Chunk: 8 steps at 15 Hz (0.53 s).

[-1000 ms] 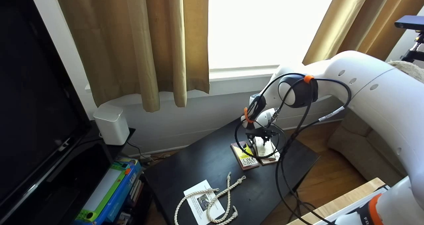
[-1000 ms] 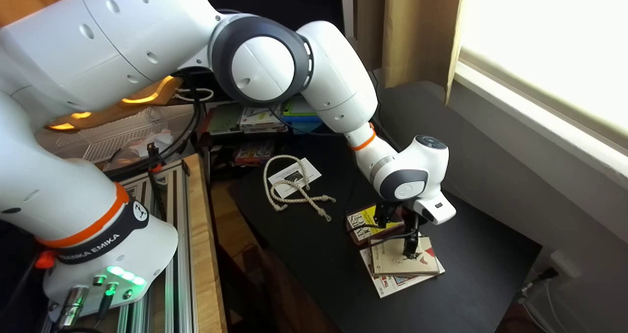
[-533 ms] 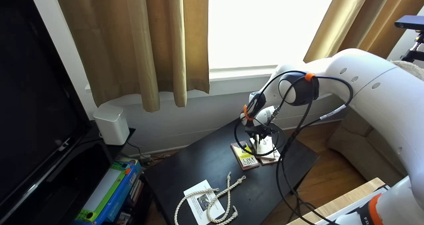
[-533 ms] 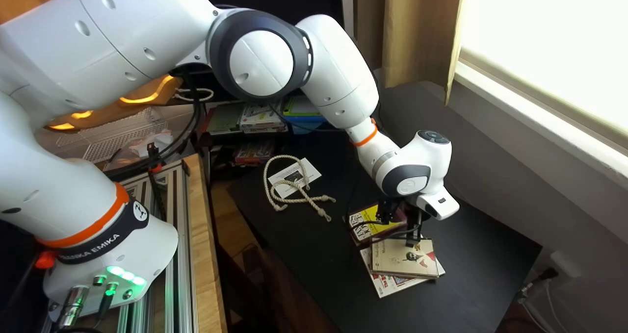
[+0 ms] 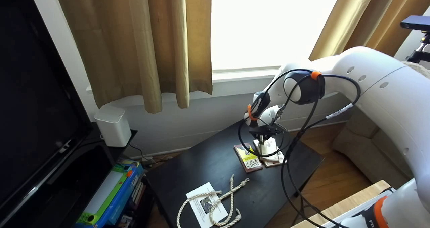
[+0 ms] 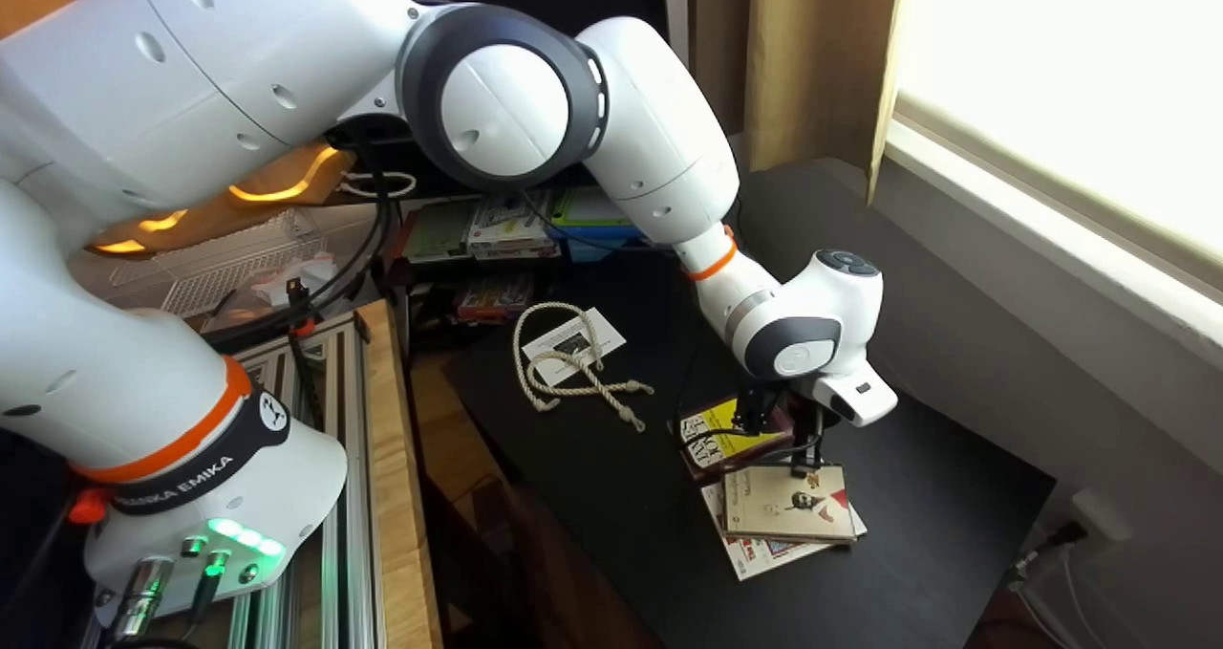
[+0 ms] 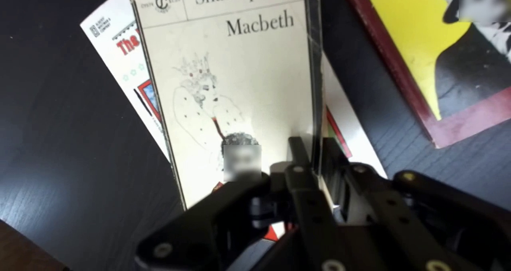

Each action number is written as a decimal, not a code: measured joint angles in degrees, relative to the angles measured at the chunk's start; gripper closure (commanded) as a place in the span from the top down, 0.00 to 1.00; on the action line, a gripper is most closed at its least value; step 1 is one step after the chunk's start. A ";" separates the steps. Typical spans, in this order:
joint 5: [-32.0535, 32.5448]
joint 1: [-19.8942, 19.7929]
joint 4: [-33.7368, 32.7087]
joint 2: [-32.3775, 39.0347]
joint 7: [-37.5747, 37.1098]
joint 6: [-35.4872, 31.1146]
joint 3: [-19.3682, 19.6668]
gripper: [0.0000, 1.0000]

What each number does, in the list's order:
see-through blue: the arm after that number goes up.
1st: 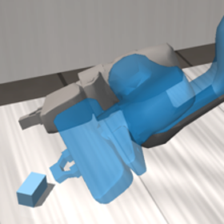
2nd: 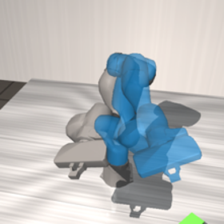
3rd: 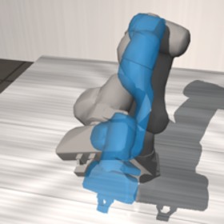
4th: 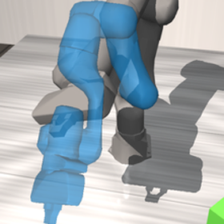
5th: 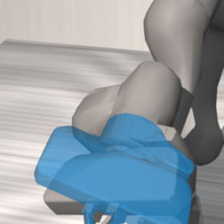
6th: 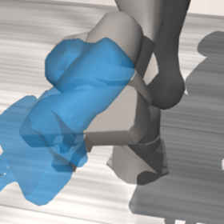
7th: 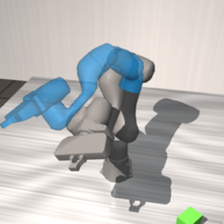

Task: Place both books, which are on the right, on the one to the left

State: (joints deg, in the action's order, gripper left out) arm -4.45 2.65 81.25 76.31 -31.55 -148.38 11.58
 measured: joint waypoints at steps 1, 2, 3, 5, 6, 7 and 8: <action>0.00 -0.14 0.78 -0.79 0.95 0.00 -0.21 0.04; 0.00 -0.26 1.77 -1.82 2.02 0.00 -0.46 0.04; 0.00 -0.36 2.88 -2.97 3.23 0.00 -0.72 0.04; 0.00 -0.37 5.26 -5.42 5.17 0.03 -1.15 0.04; 0.00 -0.36 6.38 -6.60 6.02 0.07 -1.37 0.04; 0.00 -0.35 7.34 -7.65 6.65 0.09 -1.60 0.04; 0.00 -0.35 8.20 -8.59 7.19 0.10 -1.86 0.04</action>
State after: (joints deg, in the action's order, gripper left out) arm -4.46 2.31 89.45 67.72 -24.35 -148.28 9.72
